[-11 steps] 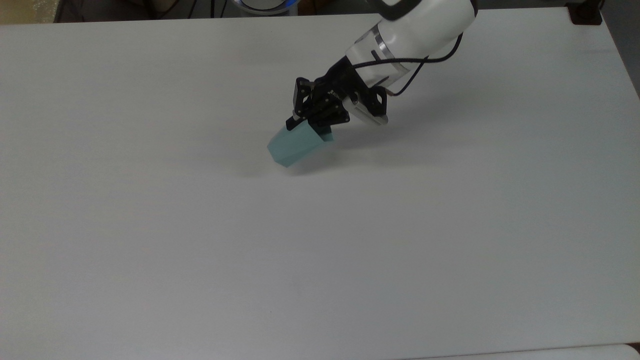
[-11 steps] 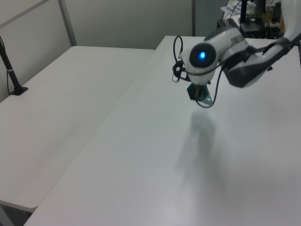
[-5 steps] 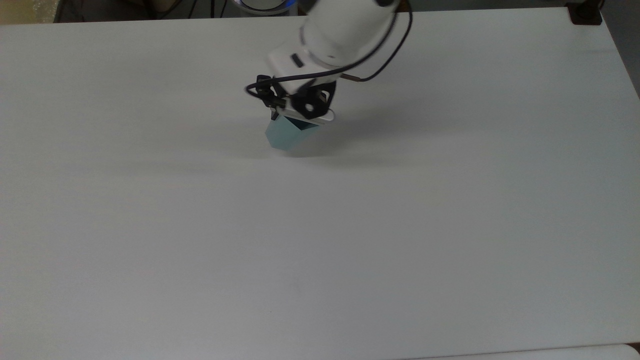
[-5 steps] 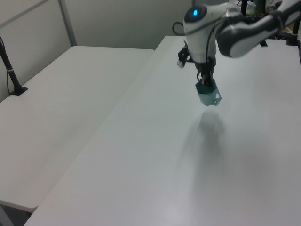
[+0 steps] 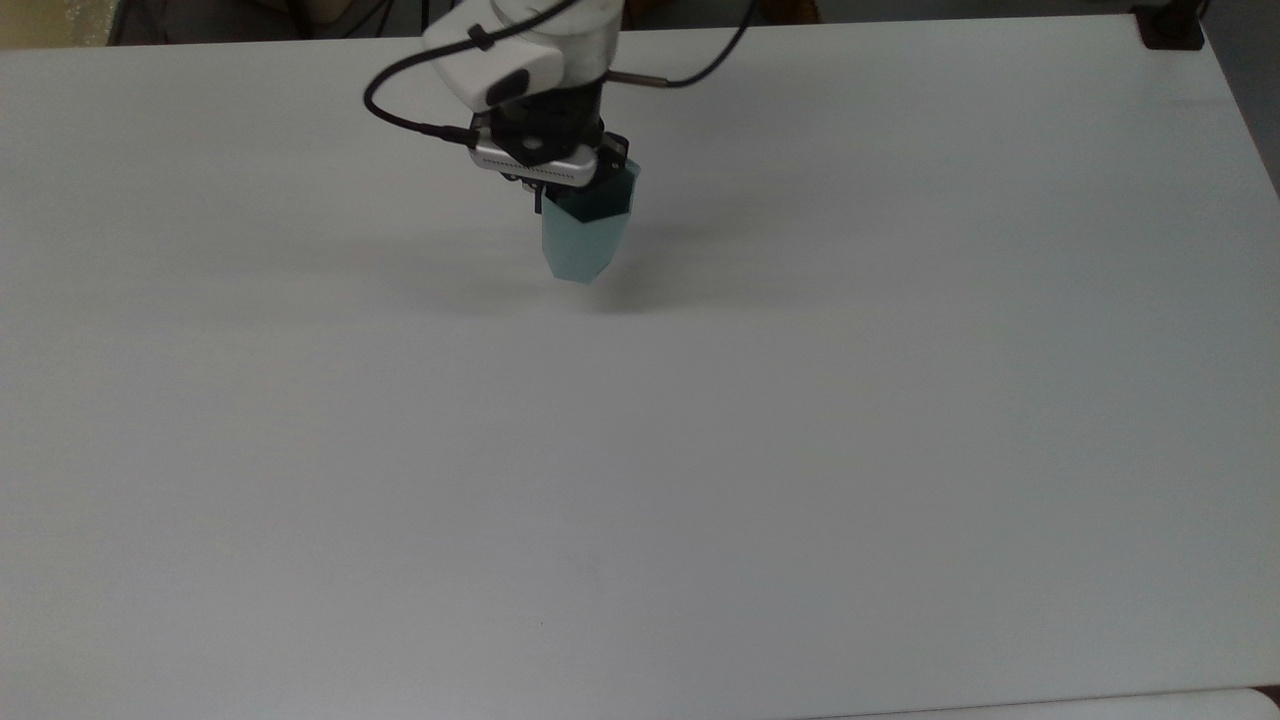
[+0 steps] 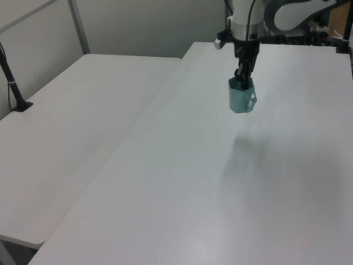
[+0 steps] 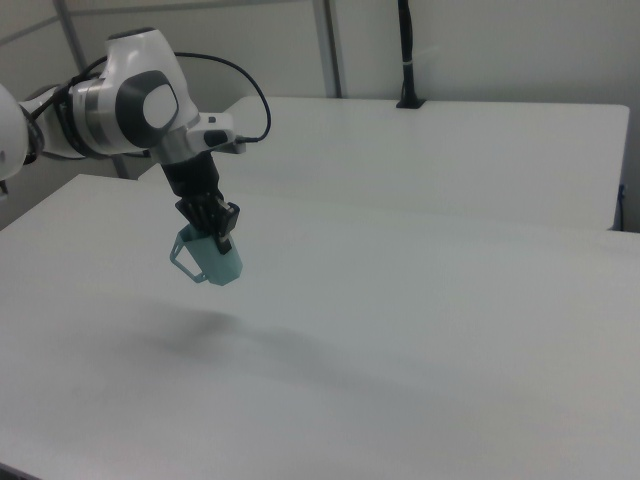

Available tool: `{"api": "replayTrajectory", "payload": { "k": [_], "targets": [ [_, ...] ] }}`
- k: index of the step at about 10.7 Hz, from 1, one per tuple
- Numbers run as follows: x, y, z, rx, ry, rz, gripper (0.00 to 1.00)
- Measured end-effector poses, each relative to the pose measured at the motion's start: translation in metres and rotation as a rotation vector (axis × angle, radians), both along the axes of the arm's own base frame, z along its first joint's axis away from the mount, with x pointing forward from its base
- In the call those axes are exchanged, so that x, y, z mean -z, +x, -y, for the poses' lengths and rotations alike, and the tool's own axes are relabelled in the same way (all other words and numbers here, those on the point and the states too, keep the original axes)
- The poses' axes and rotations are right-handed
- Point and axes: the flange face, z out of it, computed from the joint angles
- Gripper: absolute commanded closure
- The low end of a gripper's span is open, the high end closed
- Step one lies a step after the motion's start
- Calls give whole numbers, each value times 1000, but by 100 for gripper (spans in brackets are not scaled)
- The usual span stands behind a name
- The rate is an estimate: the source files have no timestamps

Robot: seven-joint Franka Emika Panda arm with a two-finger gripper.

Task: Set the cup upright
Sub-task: 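Lift the cup and rotate it so its base points down, then lower the upright cup onto the table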

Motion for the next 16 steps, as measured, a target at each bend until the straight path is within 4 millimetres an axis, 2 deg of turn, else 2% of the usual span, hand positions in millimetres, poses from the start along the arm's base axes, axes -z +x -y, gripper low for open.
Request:
{"api": "replayTrajectory", "payload": {
  "k": [2,4,5,9,12,16],
  "targets": [
    [-1,-5,27,11,73,-9,100],
    [7,-2,49,39,84,-17,100],
    [14,0,51,43,89,-2,100],
    [68,8,59,55,98,7,100],
    [77,12,72,96,118,-6,100],
    [98,10,73,99,113,-44,100]
  ]
}}
